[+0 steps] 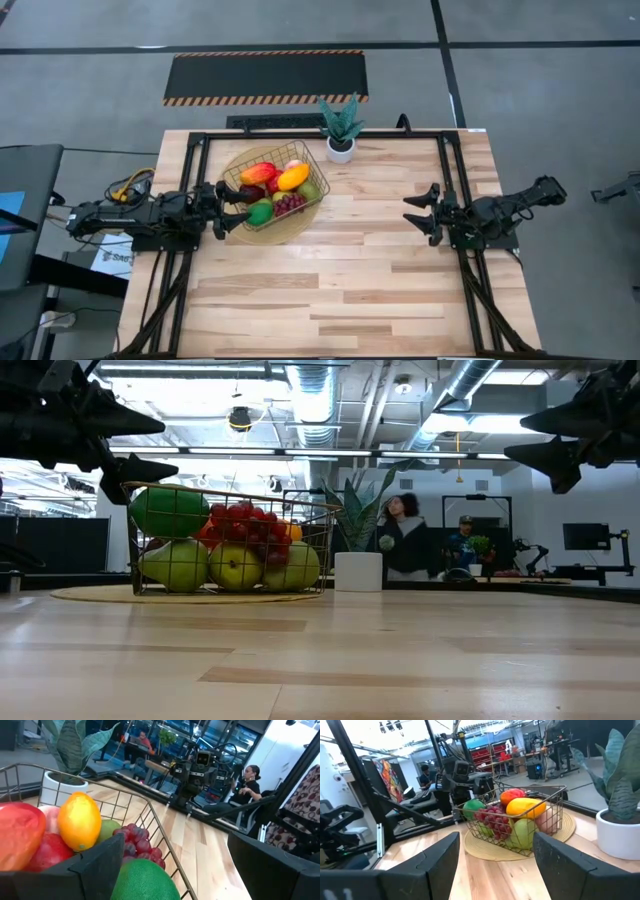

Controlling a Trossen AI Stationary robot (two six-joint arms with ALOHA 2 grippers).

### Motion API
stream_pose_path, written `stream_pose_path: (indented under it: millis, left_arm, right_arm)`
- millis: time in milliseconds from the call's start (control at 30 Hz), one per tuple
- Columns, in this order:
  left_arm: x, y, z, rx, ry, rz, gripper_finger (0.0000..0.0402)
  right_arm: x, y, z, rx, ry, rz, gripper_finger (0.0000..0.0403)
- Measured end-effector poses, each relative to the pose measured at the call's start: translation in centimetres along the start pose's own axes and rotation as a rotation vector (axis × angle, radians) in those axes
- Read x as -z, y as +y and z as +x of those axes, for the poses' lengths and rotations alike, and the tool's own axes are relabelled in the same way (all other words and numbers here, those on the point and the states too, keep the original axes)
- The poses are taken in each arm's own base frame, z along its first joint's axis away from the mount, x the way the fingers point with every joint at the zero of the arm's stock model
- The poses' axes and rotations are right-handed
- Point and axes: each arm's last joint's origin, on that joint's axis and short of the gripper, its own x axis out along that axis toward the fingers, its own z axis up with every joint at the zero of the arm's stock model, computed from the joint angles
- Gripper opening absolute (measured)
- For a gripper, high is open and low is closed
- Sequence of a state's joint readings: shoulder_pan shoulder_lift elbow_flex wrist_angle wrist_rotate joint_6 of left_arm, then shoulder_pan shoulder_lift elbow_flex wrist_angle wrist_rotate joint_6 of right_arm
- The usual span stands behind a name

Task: Build produce basket
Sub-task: Return to Home Position

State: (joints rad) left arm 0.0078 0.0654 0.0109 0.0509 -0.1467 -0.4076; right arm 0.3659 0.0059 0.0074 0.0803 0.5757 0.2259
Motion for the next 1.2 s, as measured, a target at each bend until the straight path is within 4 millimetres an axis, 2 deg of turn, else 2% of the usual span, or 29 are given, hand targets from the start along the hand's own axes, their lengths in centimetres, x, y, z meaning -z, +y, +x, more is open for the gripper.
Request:
stream_pose_path:
  millis: [300,1200]
  left_arm:
    - [0.03,0.0,0.0,0.003,0.002,0.001,0.0341]
    - [0.09,0.03,0.01,0.003,0.004,0.001,0.0341]
  right_arm:
    - [-0.01,-0.08,0.04,0.009,-0.005,0.096,0.0273]
    - [-0.04,-0.07,0.04,0.008,-0.009,0.101,0.0273]
